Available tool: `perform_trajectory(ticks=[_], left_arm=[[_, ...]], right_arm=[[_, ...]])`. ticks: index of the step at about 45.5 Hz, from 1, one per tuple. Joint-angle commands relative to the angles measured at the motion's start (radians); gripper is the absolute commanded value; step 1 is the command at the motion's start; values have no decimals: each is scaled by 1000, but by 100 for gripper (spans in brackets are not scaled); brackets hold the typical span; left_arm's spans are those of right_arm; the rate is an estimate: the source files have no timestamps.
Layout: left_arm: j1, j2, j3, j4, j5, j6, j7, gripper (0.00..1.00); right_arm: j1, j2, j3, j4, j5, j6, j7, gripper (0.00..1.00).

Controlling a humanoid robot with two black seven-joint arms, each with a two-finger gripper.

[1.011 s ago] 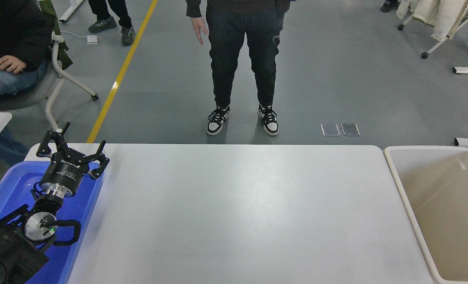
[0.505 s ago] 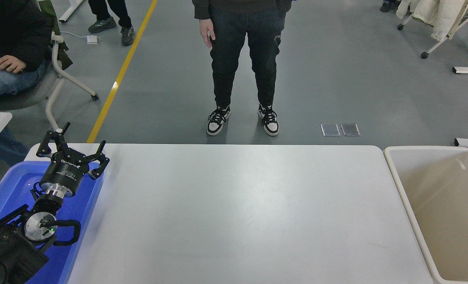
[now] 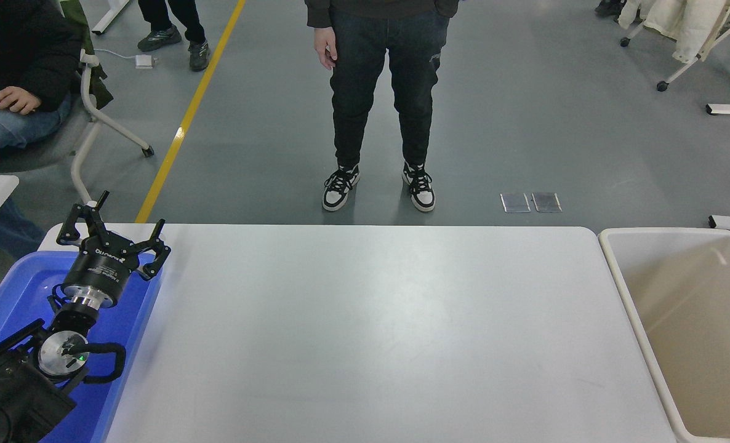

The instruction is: Clean the table surface

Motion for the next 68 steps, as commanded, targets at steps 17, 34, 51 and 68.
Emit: perform_trajectory(ticks=[17,34,51,68], left_arm=[[0,0,0,0,0,0,0,100],[0,-2,1,0,0,0,0,100],[0,0,1,0,0,0,0,100],[0,0,0,0,0,0,0,100]], right_arm=[[-133,127,299,381,-31,135,157,99],[-124,228,291,376,-132,118,230,99],[-129,225,184,367,-119,115,231,99],[-135,226,213,375,-112,118,248,99]])
